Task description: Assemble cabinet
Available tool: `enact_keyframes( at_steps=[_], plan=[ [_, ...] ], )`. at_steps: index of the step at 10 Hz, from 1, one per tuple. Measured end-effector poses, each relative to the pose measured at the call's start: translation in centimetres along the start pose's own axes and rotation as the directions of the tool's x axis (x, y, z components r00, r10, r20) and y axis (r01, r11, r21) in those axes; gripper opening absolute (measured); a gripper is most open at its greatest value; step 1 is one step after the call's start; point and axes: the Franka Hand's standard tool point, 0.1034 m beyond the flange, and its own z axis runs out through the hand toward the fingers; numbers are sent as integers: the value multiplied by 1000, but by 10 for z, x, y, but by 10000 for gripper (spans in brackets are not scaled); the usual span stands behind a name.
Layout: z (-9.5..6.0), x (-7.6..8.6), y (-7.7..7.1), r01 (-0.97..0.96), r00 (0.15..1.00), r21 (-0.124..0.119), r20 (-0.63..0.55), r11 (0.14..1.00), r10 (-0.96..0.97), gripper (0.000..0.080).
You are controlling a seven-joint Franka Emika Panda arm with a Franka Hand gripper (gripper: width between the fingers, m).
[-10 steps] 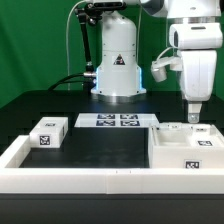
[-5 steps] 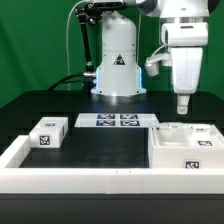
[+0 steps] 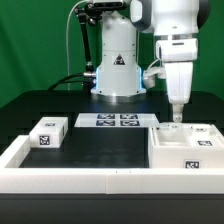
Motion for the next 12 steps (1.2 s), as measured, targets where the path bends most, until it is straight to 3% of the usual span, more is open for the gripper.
enact_keyframes(
  at_steps=[4,6,7,8,9,10,11,12],
  plan=[
    [23,3,-10,-6,1000,18,-22,1000,7,797],
    [27,0,-11,-15,1000,26,-21,1000,15,797],
    [27,-1,-10,-17,1000,25,-20,1000,17,708],
    [27,-2,-10,-17,1000,26,-20,1000,18,518],
    [28,-2,-11,-18,1000,27,-20,999,18,518],
    [27,-1,-10,-18,1000,25,-20,1000,18,337],
    [26,-1,-9,-18,1000,21,-22,1000,18,250],
    [27,-2,-10,-19,1000,23,-21,1000,19,84]
  ],
)
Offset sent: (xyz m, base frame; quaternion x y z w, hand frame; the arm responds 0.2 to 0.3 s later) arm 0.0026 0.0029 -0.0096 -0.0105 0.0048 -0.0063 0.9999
